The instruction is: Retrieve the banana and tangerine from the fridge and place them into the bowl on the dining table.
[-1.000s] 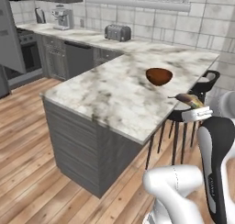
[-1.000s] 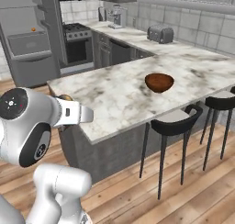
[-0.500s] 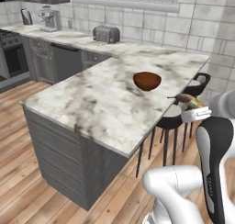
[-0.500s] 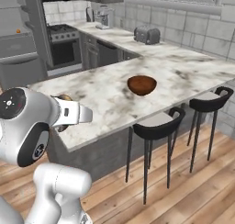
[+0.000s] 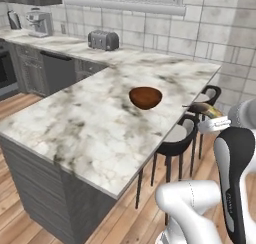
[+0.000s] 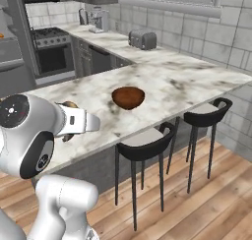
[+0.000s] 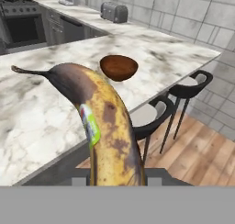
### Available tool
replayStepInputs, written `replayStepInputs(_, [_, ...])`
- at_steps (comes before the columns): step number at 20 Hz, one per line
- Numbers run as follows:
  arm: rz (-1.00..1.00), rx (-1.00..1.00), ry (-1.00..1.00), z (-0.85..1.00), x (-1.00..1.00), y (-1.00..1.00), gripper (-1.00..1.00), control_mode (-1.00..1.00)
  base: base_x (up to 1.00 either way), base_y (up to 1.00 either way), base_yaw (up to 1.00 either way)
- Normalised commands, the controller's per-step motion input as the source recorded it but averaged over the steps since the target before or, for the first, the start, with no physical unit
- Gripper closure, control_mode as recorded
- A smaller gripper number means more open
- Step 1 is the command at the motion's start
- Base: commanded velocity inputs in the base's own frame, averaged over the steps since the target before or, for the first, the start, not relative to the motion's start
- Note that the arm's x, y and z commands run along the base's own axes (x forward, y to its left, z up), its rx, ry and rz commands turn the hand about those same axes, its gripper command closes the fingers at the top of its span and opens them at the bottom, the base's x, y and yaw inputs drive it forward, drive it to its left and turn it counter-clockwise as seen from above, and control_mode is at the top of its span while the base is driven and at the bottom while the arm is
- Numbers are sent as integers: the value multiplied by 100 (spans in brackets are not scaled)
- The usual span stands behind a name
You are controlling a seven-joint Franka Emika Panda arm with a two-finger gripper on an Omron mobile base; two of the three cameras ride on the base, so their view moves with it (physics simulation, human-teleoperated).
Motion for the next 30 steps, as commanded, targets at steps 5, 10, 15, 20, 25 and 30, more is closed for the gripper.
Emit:
replayStepInputs(5, [0,0,0,0,0,0,100,100,48,-23,-2])
replayStepInputs(10, [0,0,0,0,0,0,100,100,54,-11,0])
replayStepInputs(15, [0,0,0,0,0,0,100,100,55,-4,0])
replayStepInputs(20, [0,0,0,0,0,0,100,100,49,0,0])
replayStepInputs(25, [0,0,10,0,20,0,100,-100,14,0,0])
replayStepInputs(30, [0,0,16,0,54,0,100,-100,0,0,0])
